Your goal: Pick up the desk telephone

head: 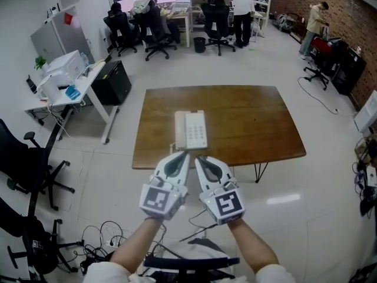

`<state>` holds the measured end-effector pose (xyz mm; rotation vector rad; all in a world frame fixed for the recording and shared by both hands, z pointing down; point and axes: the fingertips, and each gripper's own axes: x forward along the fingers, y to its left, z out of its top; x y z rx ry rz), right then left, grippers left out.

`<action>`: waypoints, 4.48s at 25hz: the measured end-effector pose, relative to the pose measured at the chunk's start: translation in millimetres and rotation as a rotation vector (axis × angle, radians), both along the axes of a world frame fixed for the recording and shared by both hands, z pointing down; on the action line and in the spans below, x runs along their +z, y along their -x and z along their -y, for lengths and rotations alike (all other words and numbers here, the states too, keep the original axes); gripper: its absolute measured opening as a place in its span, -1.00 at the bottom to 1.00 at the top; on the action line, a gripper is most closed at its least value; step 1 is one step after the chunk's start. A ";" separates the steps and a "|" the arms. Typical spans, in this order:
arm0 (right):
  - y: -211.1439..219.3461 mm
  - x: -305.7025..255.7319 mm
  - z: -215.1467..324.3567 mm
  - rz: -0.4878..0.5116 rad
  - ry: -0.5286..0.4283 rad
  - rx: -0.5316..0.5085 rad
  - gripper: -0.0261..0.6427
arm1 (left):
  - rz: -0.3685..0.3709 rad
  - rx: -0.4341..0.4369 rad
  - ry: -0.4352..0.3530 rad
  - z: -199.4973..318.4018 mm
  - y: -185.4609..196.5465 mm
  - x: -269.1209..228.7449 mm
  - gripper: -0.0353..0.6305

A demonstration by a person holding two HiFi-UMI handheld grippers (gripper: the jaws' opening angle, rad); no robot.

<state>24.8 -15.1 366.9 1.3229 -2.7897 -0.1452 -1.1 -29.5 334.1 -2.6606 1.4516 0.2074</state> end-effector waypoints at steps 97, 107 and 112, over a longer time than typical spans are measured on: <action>-47.2 251.6 261.1 0.162 0.900 0.004 -0.38 | -0.325 0.265 0.999 264.8 81.0 276.4 0.03; -41.7 271.3 269.5 0.228 1.062 -0.108 -0.05 | -0.416 0.348 1.078 271.2 72.1 282.2 0.18; -37.1 267.5 276.7 0.259 1.095 -0.166 -0.05 | -0.447 0.367 1.103 274.9 70.0 283.7 0.19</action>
